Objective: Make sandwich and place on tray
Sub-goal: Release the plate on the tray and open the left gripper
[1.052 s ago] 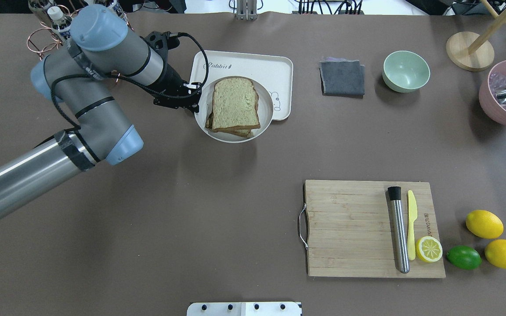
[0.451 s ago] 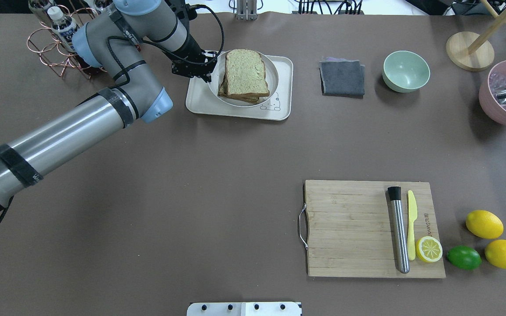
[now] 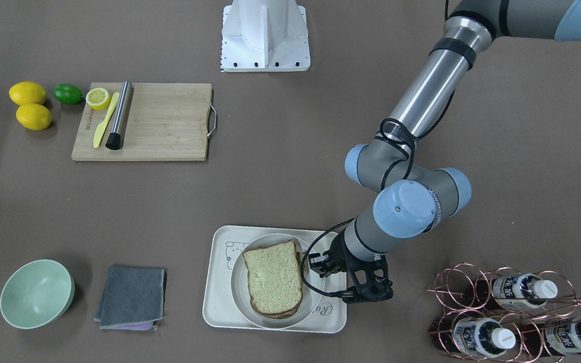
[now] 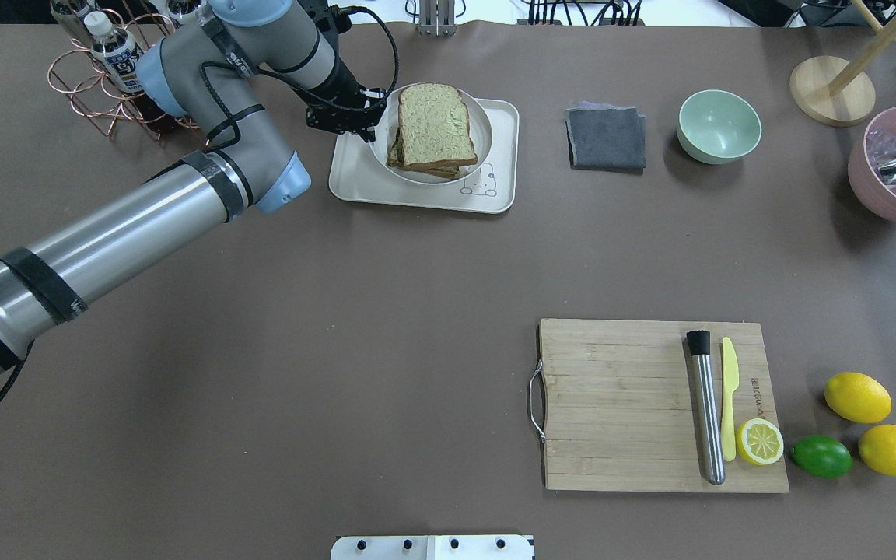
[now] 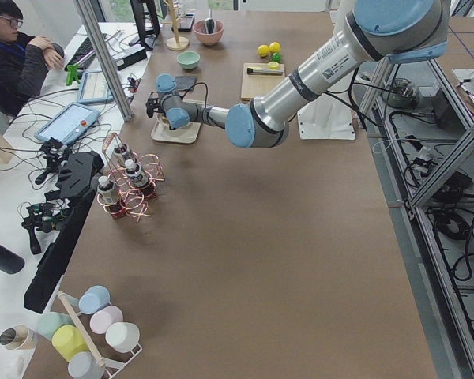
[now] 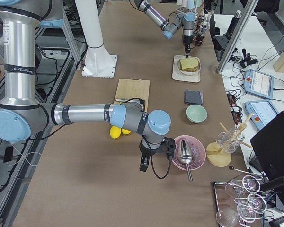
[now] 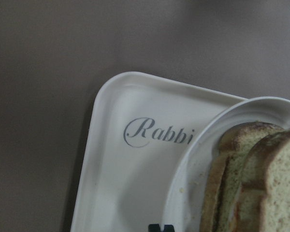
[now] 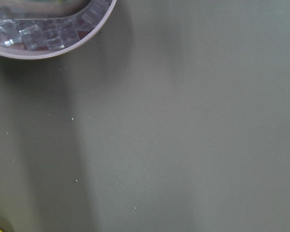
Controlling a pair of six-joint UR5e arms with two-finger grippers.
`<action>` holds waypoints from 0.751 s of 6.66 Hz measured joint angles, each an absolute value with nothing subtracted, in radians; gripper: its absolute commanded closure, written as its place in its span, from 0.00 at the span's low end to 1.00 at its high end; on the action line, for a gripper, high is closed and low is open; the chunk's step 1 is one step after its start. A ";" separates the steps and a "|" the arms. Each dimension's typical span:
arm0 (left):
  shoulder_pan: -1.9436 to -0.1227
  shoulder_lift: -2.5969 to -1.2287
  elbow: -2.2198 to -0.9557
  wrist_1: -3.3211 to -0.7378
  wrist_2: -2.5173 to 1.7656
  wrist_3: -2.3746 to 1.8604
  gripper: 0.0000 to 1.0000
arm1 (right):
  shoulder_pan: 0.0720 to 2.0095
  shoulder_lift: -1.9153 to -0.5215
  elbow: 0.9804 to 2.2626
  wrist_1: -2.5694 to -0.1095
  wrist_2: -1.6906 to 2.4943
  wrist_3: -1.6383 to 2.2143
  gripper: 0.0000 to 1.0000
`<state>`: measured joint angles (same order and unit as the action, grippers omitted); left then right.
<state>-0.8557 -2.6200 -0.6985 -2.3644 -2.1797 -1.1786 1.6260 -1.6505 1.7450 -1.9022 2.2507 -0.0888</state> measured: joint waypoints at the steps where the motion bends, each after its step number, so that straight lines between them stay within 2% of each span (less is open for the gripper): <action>1: -0.854 -2.621 -0.697 -2.374 -2.178 -1.179 0.02 | 1.626 -1.653 1.745 -1.902 2.251 -0.089 0.00; 5: -0.858 -2.605 -0.727 -2.409 -2.165 -1.179 0.02 | 1.626 -1.661 1.746 -1.903 2.252 -0.090 0.00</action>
